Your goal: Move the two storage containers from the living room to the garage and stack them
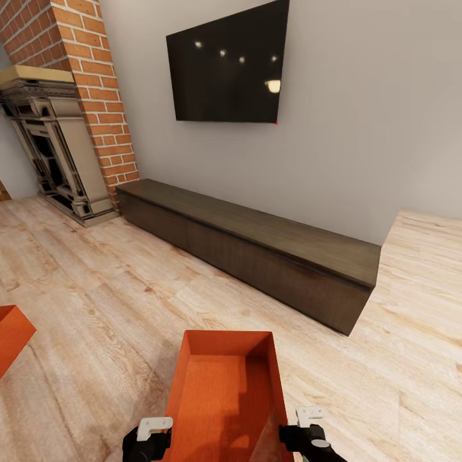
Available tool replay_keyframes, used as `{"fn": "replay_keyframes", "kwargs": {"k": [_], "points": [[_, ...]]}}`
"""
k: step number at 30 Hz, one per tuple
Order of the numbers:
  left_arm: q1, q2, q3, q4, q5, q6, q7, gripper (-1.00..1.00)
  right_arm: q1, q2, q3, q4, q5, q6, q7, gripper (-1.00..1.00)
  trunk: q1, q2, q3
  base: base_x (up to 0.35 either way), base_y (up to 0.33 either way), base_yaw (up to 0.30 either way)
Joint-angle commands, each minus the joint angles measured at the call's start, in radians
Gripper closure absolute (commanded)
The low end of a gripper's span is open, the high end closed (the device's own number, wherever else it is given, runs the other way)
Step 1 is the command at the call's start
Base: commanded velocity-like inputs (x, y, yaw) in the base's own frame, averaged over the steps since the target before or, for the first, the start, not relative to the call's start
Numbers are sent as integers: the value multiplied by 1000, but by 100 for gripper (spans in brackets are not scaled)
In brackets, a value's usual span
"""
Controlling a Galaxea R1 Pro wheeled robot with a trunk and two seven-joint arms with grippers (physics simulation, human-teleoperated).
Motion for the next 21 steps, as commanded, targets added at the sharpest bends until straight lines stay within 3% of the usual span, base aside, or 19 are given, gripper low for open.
{"fn": "replay_keyframes", "kwargs": {"k": [1, 21], "points": [[0, 0, -3, 1, 0, -3, 5, -100, -1, 2, 2, 1, 3, -3, -5, -100, 0, 0, -1, 0, 0, 0], [0, 0, -3, -1, 0, -3, 5, -100, -1, 10, 4, 1, 4, -2, -5, -100, 0, 0, -1, 0, 0, 0]]}}
